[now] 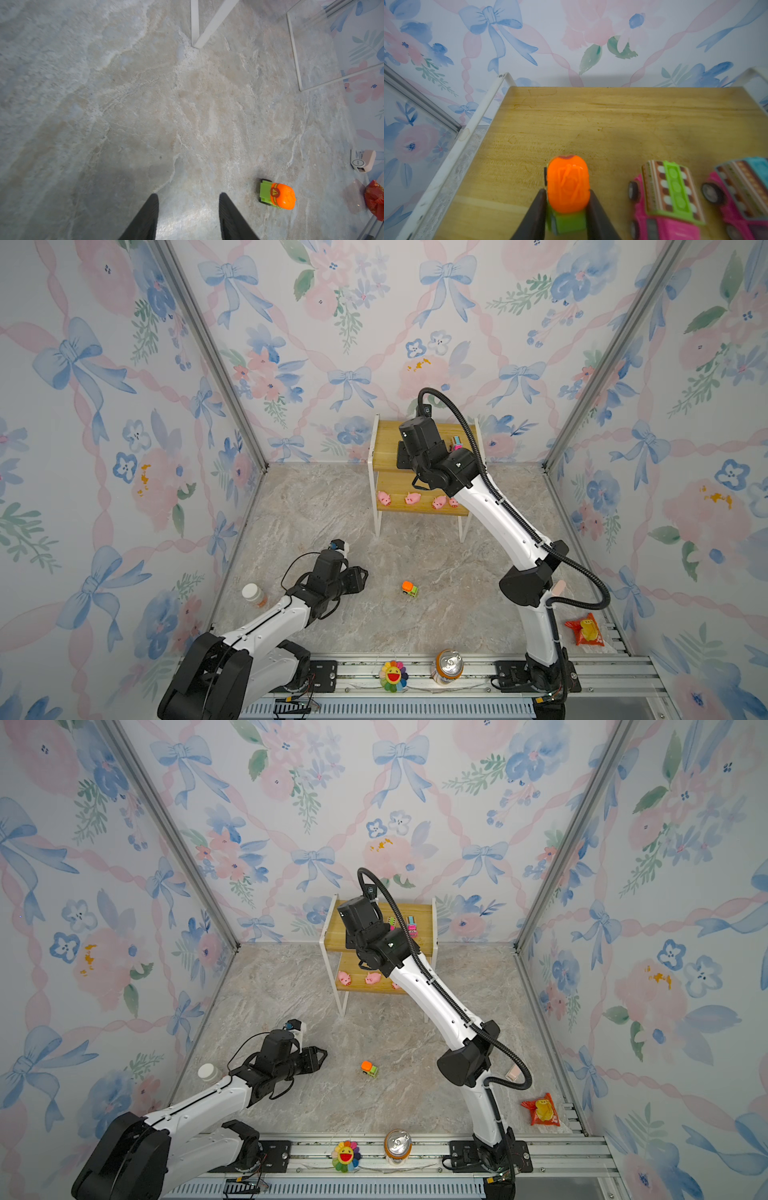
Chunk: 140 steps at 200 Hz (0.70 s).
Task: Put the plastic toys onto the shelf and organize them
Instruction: 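Lower the mixer truck beside the green-topped truck and open the right gripper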
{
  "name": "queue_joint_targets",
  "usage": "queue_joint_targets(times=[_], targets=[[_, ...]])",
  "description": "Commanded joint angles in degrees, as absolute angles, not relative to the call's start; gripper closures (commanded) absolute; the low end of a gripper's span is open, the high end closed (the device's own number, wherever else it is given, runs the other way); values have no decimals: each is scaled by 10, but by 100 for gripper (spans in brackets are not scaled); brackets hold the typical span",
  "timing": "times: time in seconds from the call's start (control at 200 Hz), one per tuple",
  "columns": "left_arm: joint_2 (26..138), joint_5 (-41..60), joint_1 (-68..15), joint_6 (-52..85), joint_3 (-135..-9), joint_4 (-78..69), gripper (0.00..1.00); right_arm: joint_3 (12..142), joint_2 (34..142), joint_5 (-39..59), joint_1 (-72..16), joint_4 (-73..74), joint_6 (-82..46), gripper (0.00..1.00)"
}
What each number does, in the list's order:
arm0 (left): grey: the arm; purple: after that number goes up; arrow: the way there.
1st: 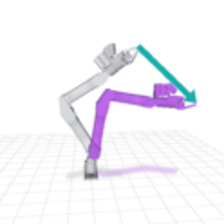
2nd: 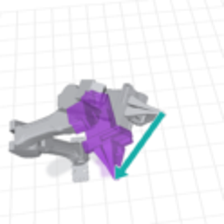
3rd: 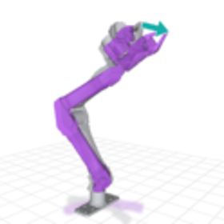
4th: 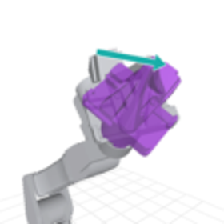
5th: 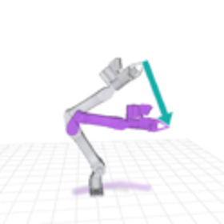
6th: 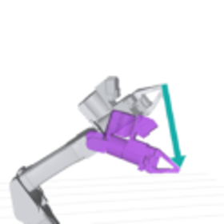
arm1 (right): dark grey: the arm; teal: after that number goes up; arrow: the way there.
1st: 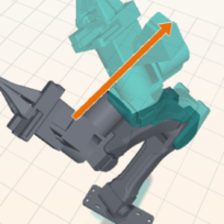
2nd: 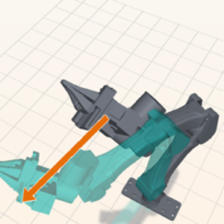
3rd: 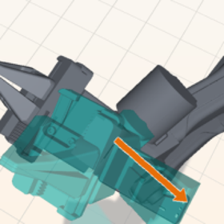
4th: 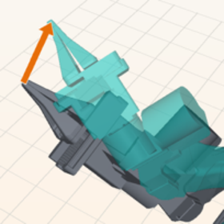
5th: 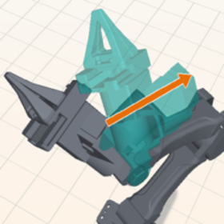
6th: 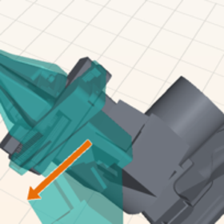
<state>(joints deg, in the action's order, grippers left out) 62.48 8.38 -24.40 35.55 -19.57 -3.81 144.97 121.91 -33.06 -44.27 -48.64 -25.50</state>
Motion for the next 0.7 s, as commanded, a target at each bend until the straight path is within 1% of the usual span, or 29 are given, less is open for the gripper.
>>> queue_joint_targets(times=[0.0, 0.065, 0.245, 0.47, 0.595, 0.695], targets=[[624, 88, -247, 345, -198, -49, 52, 1463, 1223, -330, -437, -486, -248, 67], [624, 89, -247, 345, -199, -49, 52, 1461, 1220, -329, -437, -487, -248, 62], [622, 89, -248, 345, -200, -49, 52, 1453, 1210, -328, -438, -479, -242, 60], [623, 89, -247, 345, -201, -49, 52, 1449, 1191, -326, -446, -475, -224, 53], [623, 91, -247, 345, -203, -49, 52, 1442, 1159, -330, -462, -485, -203, 47], [622, 90, -247, 345, -203, -48, 52, 1404, 1104, -334, -482, -499, -178, 42]])
